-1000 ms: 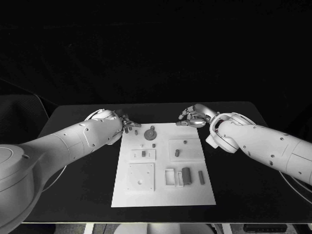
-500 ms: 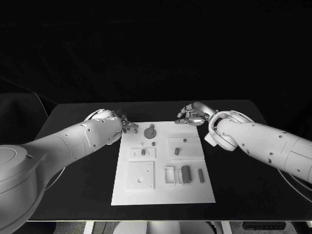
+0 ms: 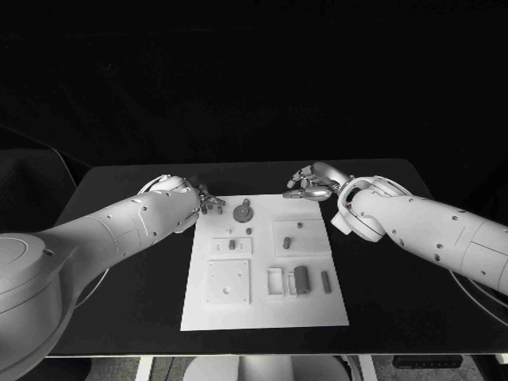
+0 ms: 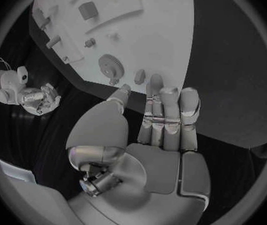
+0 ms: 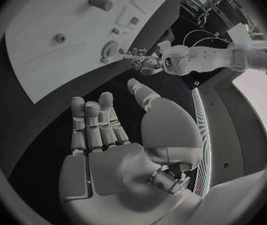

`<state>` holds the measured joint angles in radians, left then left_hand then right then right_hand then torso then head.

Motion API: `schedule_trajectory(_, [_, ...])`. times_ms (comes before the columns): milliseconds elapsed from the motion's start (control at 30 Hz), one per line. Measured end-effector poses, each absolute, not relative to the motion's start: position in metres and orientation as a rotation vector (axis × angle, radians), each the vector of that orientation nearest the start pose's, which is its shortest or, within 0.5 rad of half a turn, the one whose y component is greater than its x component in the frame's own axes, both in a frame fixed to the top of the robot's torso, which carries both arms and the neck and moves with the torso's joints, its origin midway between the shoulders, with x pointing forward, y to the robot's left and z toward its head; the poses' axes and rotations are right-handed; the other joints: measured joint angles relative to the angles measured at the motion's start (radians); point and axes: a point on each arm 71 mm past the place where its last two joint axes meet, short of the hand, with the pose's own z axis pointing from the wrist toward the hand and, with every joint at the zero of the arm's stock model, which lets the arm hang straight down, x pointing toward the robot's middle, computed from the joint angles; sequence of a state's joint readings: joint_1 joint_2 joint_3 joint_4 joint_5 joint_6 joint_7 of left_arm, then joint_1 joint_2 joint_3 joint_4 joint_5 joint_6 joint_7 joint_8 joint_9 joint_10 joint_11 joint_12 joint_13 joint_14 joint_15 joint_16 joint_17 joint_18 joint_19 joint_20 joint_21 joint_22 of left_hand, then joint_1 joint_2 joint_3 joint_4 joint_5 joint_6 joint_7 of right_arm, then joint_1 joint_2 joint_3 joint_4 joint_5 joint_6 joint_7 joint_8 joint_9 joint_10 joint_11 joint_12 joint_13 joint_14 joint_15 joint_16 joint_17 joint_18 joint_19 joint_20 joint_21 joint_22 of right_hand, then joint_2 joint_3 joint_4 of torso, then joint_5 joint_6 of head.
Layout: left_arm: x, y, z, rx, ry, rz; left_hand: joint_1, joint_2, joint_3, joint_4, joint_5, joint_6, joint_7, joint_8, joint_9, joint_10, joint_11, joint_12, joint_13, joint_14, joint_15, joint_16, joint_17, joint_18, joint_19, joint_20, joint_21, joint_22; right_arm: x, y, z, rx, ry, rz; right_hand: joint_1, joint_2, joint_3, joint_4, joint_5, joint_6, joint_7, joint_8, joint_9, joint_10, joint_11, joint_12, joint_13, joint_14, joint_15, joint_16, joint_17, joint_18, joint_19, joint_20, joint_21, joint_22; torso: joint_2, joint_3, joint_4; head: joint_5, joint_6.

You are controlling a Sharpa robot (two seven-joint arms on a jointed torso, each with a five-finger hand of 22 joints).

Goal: Assemble the parts on the task board

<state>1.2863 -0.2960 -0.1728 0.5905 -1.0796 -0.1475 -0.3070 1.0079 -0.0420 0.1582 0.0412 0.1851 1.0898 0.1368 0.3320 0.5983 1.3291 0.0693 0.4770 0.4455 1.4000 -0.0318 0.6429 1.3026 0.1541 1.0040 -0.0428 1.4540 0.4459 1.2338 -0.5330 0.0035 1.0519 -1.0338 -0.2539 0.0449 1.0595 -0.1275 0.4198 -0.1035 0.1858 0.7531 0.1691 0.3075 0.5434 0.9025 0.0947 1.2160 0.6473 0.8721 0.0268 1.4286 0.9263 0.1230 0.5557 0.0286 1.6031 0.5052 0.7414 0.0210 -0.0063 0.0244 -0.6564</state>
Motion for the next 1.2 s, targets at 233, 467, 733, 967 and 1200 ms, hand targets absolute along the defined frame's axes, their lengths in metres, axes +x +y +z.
schedule_trajectory(233, [0.62, 0.212, -0.217, -0.364, 1.884, -0.184, 0.006, -0.006, 0.004, -0.004, 0.0, -0.001, 0.0, -0.004, 0.0, 0.0, 0.0, -0.002, -0.001, 0.0, 0.0, 0.0, 0.0, 0.0, 0.0, 0.0, 0.0, 0.0, 0.573, -0.177, -0.181, 0.228, 1.687, 0.831, 0.0, 0.0, 0.0, 0.0, 0.0, 0.0, 0.0, 0.0, 0.0, 0.0, 0.0, 0.0, 0.0, 0.0, 0.0, 0.0, 0.0, 0.0, 0.0, 0.0, 0.0, 0.0, -0.002, 0.0003, 0.0003, -0.003, -0.003])
schedule_trajectory(467, [0.62, 0.209, -0.219, -0.363, 1.887, -0.189, 0.03, -0.017, 0.024, -0.018, 0.0, -0.002, -0.001, -0.004, 0.0, -0.009, 0.002, -0.002, -0.001, -0.007, 0.0, 0.0, 0.001, 0.0, -0.005, -0.002, 0.0, 0.0, 0.573, -0.174, -0.18, 0.225, 1.686, 0.836, 0.0, 0.0, 0.0, 0.0, 0.0, 0.0, 0.0, 0.0, 0.0, 0.0, 0.0, 0.0, 0.0, -0.003, 0.003, 0.0, 0.0, 0.0, 0.0, 0.0, 0.0, 0.0, -0.002, 0.0004, 0.0003, -0.004, -0.002])
schedule_trajectory(733, [0.619, 0.211, -0.225, -0.37, 1.891, -0.185, 0.039, -0.018, 0.028, -0.022, 0.0, -0.002, -0.001, -0.004, 0.0, -0.009, 0.002, -0.002, -0.001, -0.007, 0.0, 0.0, 0.001, 0.0, -0.007, 0.0, 0.0, 0.0, 0.573, -0.173, -0.179, 0.223, 1.684, 0.838, 0.0, 0.0, 0.0, 0.0, 0.0, 0.0, 0.0, 0.0, 0.0, 0.0, 0.0, 0.0, 0.0, -0.003, 0.003, 0.0, 0.0, 0.0, 0.0, 0.0, 0.0, 0.0, -0.001, -0.0002, -0.0002, -0.008, -0.002])
schedule_trajectory(967, [0.619, 0.211, -0.226, -0.373, 1.891, -0.186, 0.039, -0.018, 0.028, -0.022, 0.0, -0.002, -0.001, -0.004, 0.0, -0.009, 0.002, -0.002, -0.001, -0.007, 0.0, 0.0, 0.001, 0.0, -0.007, 0.0, 0.0, 0.0, 0.573, -0.172, -0.178, 0.222, 1.682, 0.841, 0.0, 0.0, 0.0, 0.0, 0.0, 0.0, 0.0, 0.0, 0.0, 0.0, 0.0, 0.0, 0.0, -0.003, 0.003, 0.0, 0.0, 0.0, 0.0, 0.0, 0.0, 0.0, -0.001, 0.0001, 0.0, -0.012, -0.003])
schedule_trajectory(1200, [0.618, 0.212, -0.232, -0.381, 1.899, -0.185, 0.039, -0.018, 0.028, -0.022, 0.0, -0.002, -0.001, -0.004, 0.0, -0.009, 0.002, -0.002, -0.001, -0.007, 0.0, 0.0, 0.002, 0.0, -0.007, 0.0, 0.0, 0.0, 0.572, -0.171, -0.177, 0.22, 1.68, 0.844, 0.0, 0.0, 0.0, 0.0, 0.0, 0.0, 0.0, 0.0, 0.0, 0.0, 0.0, 0.0, 0.0, -0.003, 0.003, 0.0, 0.0, 0.0, 0.0, 0.0, 0.0, 0.0, -0.001, 0.0003, 0.0003, -0.014, -0.004])
